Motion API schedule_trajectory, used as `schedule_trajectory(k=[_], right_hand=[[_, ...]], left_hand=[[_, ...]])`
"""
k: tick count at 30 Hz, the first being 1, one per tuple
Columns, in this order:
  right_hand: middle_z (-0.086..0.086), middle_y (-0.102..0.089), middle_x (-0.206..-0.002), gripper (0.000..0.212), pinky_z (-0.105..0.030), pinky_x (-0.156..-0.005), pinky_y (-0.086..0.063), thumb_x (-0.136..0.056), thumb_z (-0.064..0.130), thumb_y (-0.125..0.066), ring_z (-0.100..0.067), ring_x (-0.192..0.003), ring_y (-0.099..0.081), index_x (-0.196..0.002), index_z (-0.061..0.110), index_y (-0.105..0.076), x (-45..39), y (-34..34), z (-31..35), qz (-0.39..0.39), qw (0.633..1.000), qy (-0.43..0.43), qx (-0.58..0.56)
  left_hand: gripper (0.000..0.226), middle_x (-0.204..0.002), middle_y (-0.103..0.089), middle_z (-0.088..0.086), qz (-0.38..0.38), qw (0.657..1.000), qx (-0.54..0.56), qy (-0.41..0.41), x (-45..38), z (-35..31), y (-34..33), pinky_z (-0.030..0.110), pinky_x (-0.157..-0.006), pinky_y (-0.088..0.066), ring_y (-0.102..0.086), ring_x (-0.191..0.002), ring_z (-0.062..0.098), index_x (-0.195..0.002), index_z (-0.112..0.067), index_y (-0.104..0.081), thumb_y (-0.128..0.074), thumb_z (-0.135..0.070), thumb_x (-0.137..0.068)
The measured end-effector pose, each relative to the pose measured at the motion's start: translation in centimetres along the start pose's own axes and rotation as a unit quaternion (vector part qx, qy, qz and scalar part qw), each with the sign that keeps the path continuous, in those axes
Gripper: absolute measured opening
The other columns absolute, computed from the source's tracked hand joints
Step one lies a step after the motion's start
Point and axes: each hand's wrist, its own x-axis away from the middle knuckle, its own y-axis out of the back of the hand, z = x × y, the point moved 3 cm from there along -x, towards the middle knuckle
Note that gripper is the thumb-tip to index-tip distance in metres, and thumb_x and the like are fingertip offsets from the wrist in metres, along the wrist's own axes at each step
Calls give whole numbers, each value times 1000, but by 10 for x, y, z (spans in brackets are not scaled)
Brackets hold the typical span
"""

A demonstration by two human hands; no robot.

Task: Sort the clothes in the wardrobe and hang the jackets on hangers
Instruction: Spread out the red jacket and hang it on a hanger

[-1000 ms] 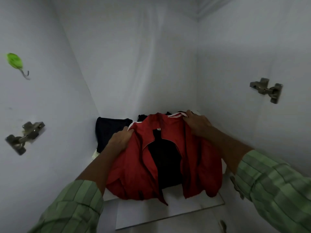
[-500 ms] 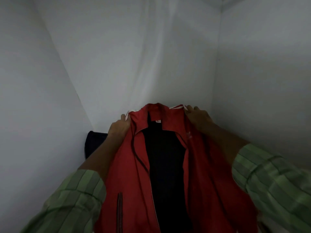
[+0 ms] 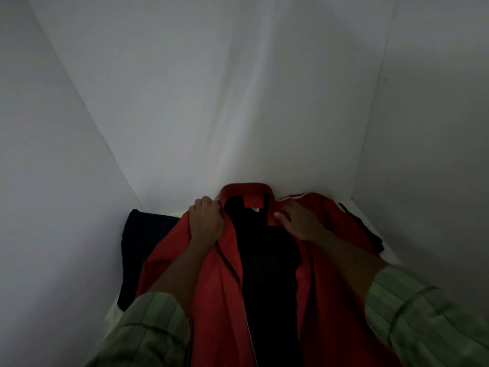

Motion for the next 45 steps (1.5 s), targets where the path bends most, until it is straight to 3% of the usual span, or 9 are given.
schedule_trajectory(k=[5,12,14,17,20,25,31,40,45], right_hand=[[-10,-55,-134,76,-41,-100,-48,-86,61,-66,-30,-122,-55,-141,10,-50,18,-25,6,56,997,-50,-11],[-18,-67,-116,41,-37,-83,-53,-98,39,-51,-37,-106,-66,-114,4,-65,5,-7,15,15,969,-241,-54],[-16,-68,-115,45,-37,-75,-57,-98,42,-52,-34,-100,-68,-118,3,-64,-4,3,26,-24,913,-319,-254],[-13,-67,-98,32,-29,-45,-56,-104,34,-52,-26,-71,-67,-119,7,-59,-9,13,52,7,731,-392,-559],[-18,-66,-99,20,-31,-50,-61,-107,20,-49,-29,-71,-69,-118,6,-57,6,5,54,57,666,-399,-628],[-15,-73,-87,19,-32,-60,-60,-95,15,-68,-21,-65,-68,-103,-2,-69,52,-31,23,9,783,-400,-477],[2,-69,-108,32,-27,-76,-46,-82,41,-78,-19,-101,-65,-91,15,-62,113,-25,61,-63,932,-273,-232],[0,-60,-86,27,-28,-59,-40,-86,39,-65,-20,-75,-61,-88,17,-49,241,-37,107,12,984,-172,-37],[0,-53,-67,22,-30,-53,-40,-92,20,-53,-19,-59,-53,-71,15,-48,271,-34,119,33,980,-193,-21]], left_hand=[[69,-114,-72,10,58,961,223,156,22,-3,5,45,-91,-53,-67,-107,35,-130,-21,-59,-35,-76,-95],[37,-106,-72,19,156,898,337,235,25,-10,-14,39,-83,-55,-70,-92,36,-115,-4,-66,-54,-37,-101],[40,-82,-72,18,181,805,473,308,20,-24,-10,34,-60,-57,-68,-60,27,-112,3,-62,-46,-34,-107],[27,-74,-73,19,236,645,620,380,25,-44,-5,25,-47,-55,-70,-58,21,-118,-4,-50,-40,-28,-110],[15,-83,-75,20,284,594,639,397,46,-50,-4,24,-58,-60,-75,-76,24,-112,-3,-54,-41,-8,-108],[13,-85,-72,19,216,661,608,384,68,-48,-9,32,-76,-61,-71,-73,23,-99,3,-62,-49,3,-97],[45,-92,-64,-5,119,895,385,194,123,-75,9,27,-80,-48,-61,-81,12,-117,-18,-53,-77,-30,-81],[24,-95,-61,6,95,960,254,70,274,-107,24,32,-67,-45,-59,-87,24,-101,-15,-55,-69,-25,-83],[15,-82,-70,8,197,957,183,111,266,-97,46,30,-57,-48,-67,-71,24,-83,-9,-65,-63,-23,-86]])
